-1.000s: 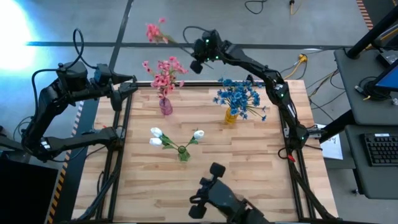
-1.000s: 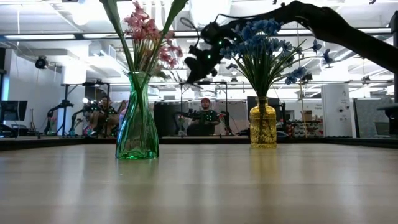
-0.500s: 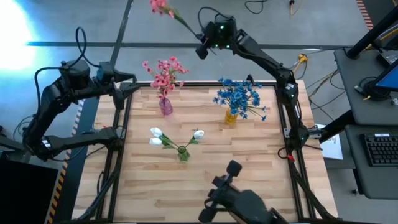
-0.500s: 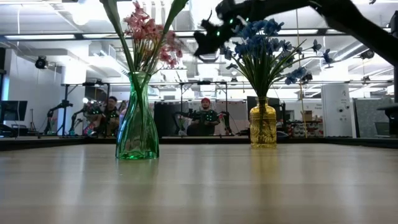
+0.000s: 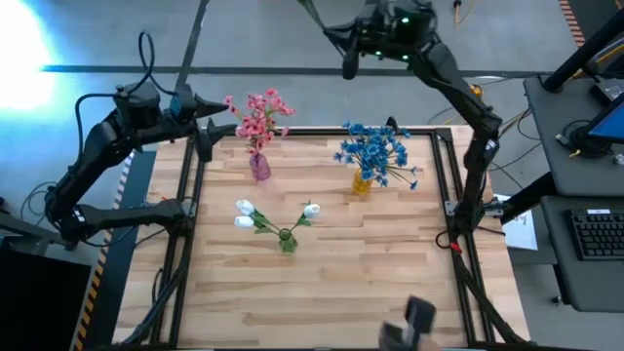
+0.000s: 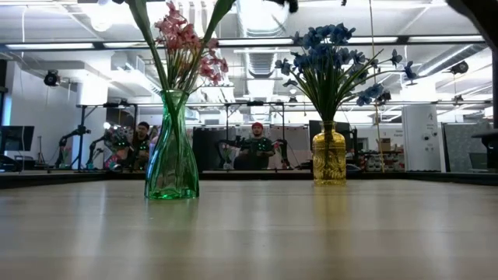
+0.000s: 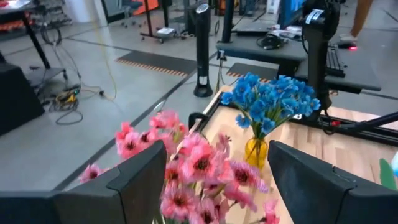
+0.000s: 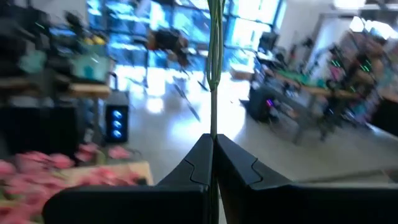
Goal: Sort flowers into vase by color
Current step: Put the pink flowers into the pink vase
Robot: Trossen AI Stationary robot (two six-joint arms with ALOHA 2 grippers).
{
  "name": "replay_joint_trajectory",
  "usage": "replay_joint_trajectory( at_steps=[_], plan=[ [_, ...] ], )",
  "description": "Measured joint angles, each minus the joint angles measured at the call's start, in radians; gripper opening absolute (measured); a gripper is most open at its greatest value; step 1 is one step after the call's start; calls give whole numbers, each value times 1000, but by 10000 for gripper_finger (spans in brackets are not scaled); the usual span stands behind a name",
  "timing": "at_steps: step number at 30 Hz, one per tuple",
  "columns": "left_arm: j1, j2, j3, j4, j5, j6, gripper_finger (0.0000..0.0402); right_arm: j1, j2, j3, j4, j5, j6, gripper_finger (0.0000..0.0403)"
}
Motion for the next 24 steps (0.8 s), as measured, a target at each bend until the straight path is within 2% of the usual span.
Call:
replay_joint_trajectory(
  at_steps=[6,14,18,24],
  plan=[
    [-61,-7,-2,27,0,5,268,41,-83,-1,-68,-60,8,9],
    [-251,-36,-74,155,-1,-32,268,143,-158,-59,-108,-81,-3,9],
    [-331,-52,-113,219,-41,-37,268,217,-226,-183,-28,-106,-9,8],
    [-420,-64,-172,366,-53,-45,268,329,-369,-510,221,-98,-2,8]
  ],
)
